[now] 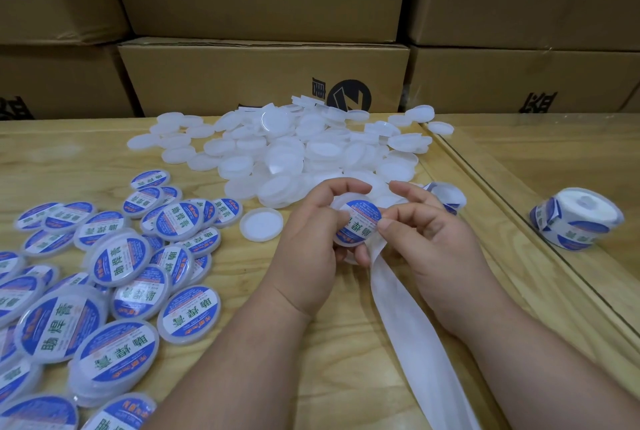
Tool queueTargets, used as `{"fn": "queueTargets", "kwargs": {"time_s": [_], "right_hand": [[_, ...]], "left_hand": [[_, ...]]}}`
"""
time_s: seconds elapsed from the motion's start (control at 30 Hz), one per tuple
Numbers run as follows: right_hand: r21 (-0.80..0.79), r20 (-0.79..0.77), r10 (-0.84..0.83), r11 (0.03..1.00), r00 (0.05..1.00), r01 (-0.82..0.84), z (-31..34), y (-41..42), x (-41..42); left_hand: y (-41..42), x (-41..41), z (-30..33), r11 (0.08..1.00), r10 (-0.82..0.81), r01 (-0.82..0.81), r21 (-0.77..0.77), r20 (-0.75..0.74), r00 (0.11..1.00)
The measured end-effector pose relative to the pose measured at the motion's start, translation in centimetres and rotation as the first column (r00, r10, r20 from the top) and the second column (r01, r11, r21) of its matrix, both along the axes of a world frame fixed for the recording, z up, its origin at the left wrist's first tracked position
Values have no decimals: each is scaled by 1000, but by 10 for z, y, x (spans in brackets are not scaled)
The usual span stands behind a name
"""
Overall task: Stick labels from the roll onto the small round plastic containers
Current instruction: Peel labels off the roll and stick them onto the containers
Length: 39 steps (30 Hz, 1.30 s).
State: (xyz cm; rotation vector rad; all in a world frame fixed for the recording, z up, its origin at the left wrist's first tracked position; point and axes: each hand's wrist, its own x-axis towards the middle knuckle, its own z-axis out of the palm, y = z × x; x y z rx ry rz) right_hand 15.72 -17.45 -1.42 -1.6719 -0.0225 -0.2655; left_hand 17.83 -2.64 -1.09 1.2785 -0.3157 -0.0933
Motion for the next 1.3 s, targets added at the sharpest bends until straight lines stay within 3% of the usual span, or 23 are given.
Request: {"fn": "queueTargets", "kwargs": {"time_s": [0.63, 0.87, 1.3], "right_hand": [[-17, 42, 3, 1000, 999, -2, -5, -2, 1], [-4, 64, -9, 1000, 998, 9, -4, 1, 0], [49, 45, -38, 998, 998, 36, -6, 0, 2]], "left_hand": [[-2, -2, 0, 998, 56, -56, 10, -32, 998], [-3, 2, -1, 977, 206, -204, 52, -27, 978], [0, 1, 1, 954, 287, -286, 90, 2, 958]]}}
